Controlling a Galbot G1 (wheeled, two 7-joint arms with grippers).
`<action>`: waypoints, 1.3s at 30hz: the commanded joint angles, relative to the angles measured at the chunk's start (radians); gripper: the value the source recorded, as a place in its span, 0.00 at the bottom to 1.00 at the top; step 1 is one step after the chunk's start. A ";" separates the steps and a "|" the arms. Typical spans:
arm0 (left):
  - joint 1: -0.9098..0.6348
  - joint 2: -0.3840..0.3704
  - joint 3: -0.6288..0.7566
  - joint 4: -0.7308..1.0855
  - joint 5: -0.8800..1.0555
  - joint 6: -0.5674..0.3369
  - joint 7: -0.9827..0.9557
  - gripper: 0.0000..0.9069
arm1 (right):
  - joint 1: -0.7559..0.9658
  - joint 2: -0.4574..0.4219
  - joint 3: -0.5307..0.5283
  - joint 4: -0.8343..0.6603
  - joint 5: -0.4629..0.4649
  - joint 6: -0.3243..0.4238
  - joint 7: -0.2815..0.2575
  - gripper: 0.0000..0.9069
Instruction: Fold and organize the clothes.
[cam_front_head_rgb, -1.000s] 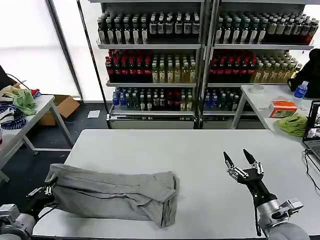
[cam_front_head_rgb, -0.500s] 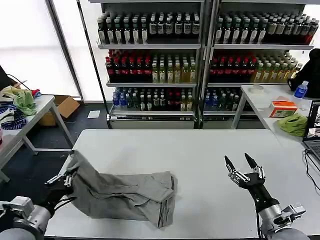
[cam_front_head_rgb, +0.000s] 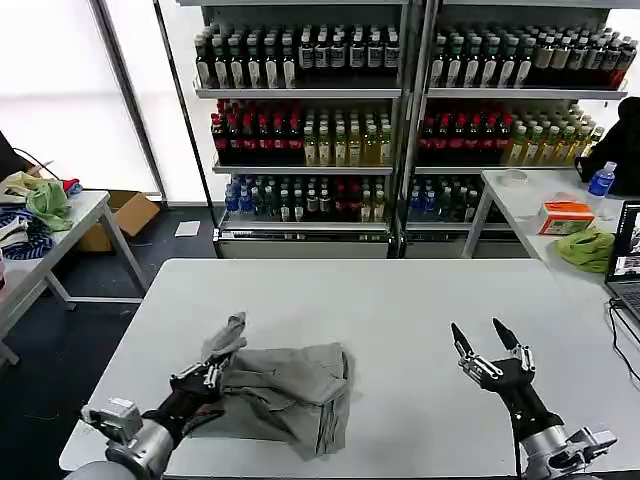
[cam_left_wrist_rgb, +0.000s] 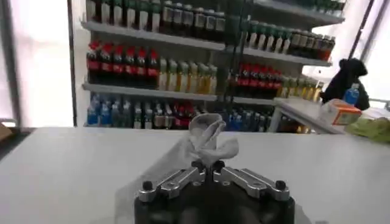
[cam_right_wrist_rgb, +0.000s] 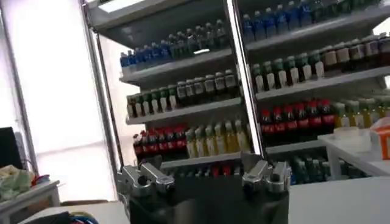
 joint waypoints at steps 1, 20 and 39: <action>-0.126 -0.007 0.225 0.082 -0.026 -0.004 -0.041 0.01 | -0.055 0.026 0.029 0.010 -0.022 0.005 0.001 1.00; -0.245 -0.022 0.316 0.141 -0.122 0.024 -0.122 0.01 | -0.046 0.042 0.018 0.013 -0.019 -0.009 0.012 1.00; -0.263 -0.090 0.338 0.165 -0.065 0.068 -0.092 1.00 | -0.013 0.039 -0.006 -0.011 -0.018 -0.013 0.009 1.00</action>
